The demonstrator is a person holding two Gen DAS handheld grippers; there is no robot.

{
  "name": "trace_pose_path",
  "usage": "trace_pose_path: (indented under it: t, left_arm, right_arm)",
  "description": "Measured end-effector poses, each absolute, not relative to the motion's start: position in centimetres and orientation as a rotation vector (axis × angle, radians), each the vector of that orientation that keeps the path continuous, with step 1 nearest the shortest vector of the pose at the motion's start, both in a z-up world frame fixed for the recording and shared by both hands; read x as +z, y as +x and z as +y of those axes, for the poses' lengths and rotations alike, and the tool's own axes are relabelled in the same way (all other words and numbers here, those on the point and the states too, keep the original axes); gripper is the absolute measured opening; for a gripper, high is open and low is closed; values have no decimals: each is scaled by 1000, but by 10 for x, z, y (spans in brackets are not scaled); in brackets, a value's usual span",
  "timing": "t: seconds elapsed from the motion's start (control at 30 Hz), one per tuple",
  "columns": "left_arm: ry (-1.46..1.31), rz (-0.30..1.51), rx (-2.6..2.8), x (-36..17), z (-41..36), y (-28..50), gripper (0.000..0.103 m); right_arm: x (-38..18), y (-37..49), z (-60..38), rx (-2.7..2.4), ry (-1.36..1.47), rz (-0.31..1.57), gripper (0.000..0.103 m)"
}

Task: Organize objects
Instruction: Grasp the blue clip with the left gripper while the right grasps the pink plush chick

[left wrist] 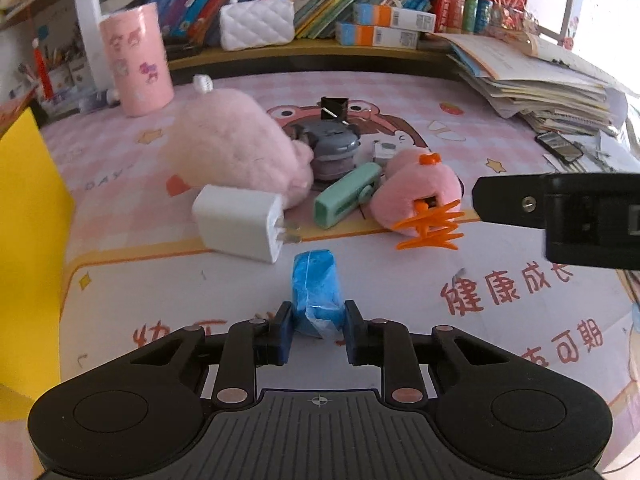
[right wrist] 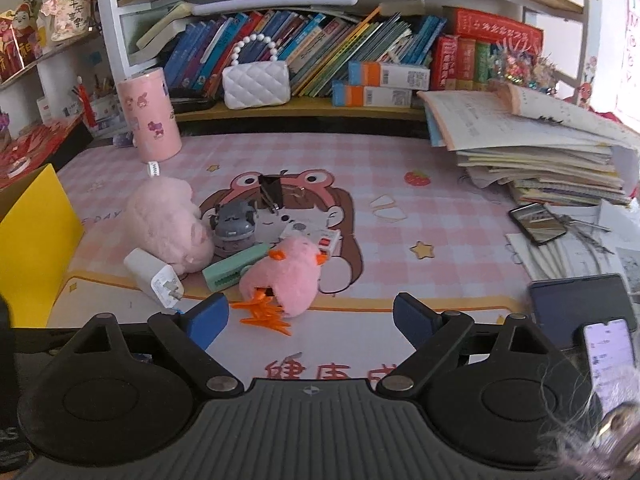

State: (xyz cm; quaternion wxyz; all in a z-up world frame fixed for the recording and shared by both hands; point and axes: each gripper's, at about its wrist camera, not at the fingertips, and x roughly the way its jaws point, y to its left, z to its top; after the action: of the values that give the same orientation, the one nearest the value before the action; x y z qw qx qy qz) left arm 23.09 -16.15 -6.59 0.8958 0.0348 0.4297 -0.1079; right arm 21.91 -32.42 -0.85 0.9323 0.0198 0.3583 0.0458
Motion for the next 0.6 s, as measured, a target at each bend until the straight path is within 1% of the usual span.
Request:
trace_pose_path:
  t: [0.03,0.1,0.17,0.2,0.4,0.43,0.47,0.5,0.53,0.6]
  left_arm:
    - [63,894,-223,-66,-159,231,26]
    - [43,890,-210,-66,-155,230,36]
    - [48,887,-209,-68,-156,232,68]
    - [52,883,-199,-68,-156,234,69]
    - [39,879,-177,-71,-156,244,66]
    - [40,875,-166,-71,-156,245,59]
    - [49,869,-154,-71,-156,246,46]
    - [70,863,-142,-71,-156,246,39]
    - [87,856,-144,-70,-155,246,29]
    - [109,864,-158,-69,-153,247,27]
  right_arm:
    - [-10,221,-323,98,40,737,89]
    - [-13,223,-320,107,41,742,89]
    - [-15,226,-318,114,37,751,89]
    - [-16,227,-317,116,35,752,89]
    - [-15,234,-318,117,36,749,90]
    - [-15,236,-318,115,41,748,90]
    - [-16,239,-319,111,44,749,91]
    - [-16,243,-319,108,47,750,91]
    - [-17,247,-318,108,49,751,91]
    - [-20,257,-316,112,50,760,92]
